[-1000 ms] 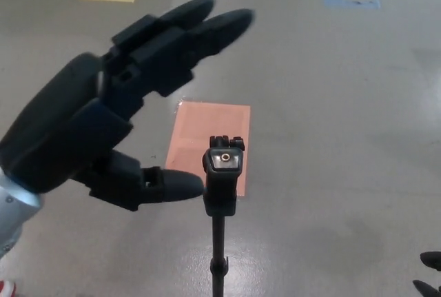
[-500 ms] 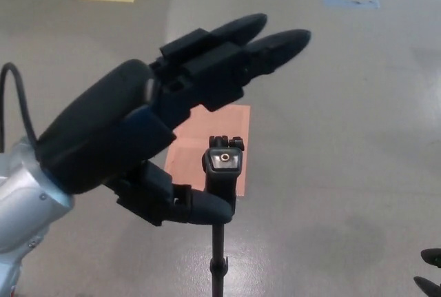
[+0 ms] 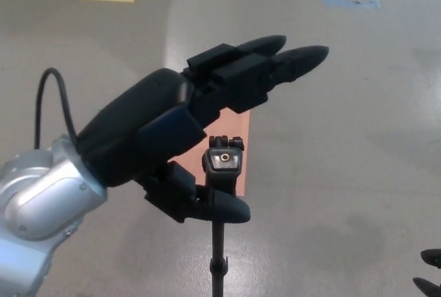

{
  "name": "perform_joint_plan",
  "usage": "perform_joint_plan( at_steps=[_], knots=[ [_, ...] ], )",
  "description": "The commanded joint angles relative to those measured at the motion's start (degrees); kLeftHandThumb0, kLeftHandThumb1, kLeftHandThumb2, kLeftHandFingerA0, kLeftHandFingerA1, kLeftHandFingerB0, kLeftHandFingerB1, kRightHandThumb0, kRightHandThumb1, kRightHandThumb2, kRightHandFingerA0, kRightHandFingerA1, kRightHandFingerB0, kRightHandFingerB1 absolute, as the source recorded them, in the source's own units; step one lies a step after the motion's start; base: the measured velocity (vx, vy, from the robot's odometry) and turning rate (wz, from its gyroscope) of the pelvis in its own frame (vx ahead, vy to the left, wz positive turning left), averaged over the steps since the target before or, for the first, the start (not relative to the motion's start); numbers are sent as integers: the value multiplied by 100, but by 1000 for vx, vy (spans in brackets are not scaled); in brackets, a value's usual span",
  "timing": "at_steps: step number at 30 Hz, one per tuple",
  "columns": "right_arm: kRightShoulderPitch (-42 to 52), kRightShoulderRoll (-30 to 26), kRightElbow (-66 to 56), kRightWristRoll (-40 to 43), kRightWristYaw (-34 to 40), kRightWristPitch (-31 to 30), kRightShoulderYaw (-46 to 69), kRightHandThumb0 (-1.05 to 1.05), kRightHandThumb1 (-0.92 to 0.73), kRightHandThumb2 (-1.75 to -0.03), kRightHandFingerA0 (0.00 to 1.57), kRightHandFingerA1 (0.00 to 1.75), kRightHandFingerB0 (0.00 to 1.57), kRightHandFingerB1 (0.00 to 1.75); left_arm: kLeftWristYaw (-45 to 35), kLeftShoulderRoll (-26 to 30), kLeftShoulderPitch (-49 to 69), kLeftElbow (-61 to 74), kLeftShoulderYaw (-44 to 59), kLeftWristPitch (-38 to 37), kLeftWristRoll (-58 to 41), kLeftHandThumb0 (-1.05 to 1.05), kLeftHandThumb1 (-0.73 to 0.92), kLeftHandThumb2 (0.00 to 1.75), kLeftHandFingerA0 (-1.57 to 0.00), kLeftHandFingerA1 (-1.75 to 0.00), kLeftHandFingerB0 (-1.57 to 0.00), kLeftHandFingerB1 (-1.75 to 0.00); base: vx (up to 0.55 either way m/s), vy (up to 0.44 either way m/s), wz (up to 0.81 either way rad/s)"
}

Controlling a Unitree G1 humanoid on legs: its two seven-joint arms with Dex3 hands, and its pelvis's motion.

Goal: The robot uses its left hand to grab the top of a phone stand kept on the floor and rotates it anti-clockwise

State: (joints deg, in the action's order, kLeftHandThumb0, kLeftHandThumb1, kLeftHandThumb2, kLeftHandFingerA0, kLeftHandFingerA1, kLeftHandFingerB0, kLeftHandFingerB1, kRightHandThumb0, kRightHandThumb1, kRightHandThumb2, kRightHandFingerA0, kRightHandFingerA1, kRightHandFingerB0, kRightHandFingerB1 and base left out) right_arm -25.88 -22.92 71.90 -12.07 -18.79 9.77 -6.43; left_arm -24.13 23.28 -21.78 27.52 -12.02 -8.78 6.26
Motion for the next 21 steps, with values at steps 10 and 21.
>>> perform_joint_plan(
  at_steps=[10,21],
  knots=[
    [-75,-129,34,-140,-94,-6,-90,-66,-80,-65,10,25,12,23,326,-585,-449,-953,-312,-162,706,-29,42,55,-8,-27,-9,-25,0,0,0],
    [-92,-149,25,-136,-136,26,-92,-66,-80,-65,10,25,12,23,314,-643,-409,-1254,-404,-205,916,-34,42,55,-4,-24,-10,-25,0,0,0]
  ],
)
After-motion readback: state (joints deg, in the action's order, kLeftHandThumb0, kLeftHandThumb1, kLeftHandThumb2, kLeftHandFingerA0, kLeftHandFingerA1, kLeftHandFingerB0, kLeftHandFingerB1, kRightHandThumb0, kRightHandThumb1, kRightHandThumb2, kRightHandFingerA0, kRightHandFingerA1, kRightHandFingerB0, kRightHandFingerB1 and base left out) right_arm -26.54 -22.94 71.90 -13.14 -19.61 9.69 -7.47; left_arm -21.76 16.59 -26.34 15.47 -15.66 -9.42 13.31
